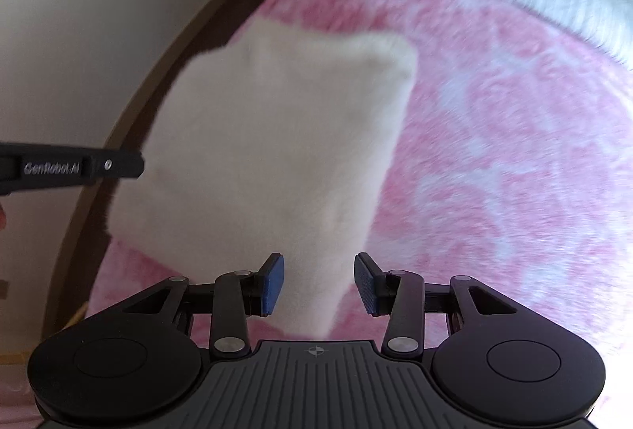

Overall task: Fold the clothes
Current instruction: 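Open both grippers and release the folded cream sweater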

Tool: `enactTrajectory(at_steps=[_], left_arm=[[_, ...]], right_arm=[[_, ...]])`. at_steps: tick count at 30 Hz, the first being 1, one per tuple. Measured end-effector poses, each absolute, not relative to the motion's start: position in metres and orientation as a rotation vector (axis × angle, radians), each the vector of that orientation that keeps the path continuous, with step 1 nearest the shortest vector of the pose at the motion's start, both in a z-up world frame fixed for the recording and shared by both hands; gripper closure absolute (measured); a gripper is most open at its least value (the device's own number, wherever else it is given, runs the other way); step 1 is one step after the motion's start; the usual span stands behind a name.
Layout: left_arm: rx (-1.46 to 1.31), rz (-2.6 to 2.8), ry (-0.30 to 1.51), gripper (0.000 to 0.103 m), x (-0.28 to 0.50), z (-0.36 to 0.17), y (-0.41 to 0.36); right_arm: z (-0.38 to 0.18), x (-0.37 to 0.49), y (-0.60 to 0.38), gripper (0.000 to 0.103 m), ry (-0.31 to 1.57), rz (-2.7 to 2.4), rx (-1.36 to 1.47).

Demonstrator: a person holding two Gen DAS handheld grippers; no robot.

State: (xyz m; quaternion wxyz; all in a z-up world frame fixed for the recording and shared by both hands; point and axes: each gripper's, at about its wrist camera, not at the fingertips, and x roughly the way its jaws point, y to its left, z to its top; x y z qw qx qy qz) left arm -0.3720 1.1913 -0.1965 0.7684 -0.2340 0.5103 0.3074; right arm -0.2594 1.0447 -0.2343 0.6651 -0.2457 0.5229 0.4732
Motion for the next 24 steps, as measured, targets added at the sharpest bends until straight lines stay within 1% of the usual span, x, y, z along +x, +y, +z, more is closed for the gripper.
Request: enactTrajectory(at_steps=[5, 9, 13, 15, 17, 20, 24], left_arm=[[-0.48, 0.704, 1.078, 0.074, -0.382, -0.144, 1.155], [-0.447, 0.745, 1.027, 0.063, -0.39, -0.1, 1.128], [-0.405, 0.8, 0.982, 0.056, -0.398, -0.066, 1.105], [-0.4, 0.822, 0.957, 0.047, -0.405, -0.052, 1.094], [-0.405, 0.837, 0.937, 0.043, -0.413, -0.043, 1.085], [-0.388, 0.869, 0.915, 0.037, -0.422, -0.032, 1.07], [-0.326, 0.901, 0.894, 0.036, -0.43, -0.026, 1.051]], right_arm=[[-0.181, -0.262, 1.019, 0.057, 1.14, 1.032, -0.515], [-0.141, -0.266, 1.0, 0.056, 1.063, 1.014, -0.496], [-0.107, -0.278, 0.985, 0.055, 0.956, 1.025, -0.499], [-0.094, -0.285, 0.978, 0.055, 0.925, 1.045, -0.489], [-0.081, -0.291, 0.97, 0.055, 0.897, 1.057, -0.474], [-0.073, -0.296, 0.962, 0.055, 0.898, 1.062, -0.454], [-0.067, -0.296, 0.952, 0.055, 0.977, 1.076, -0.413]])
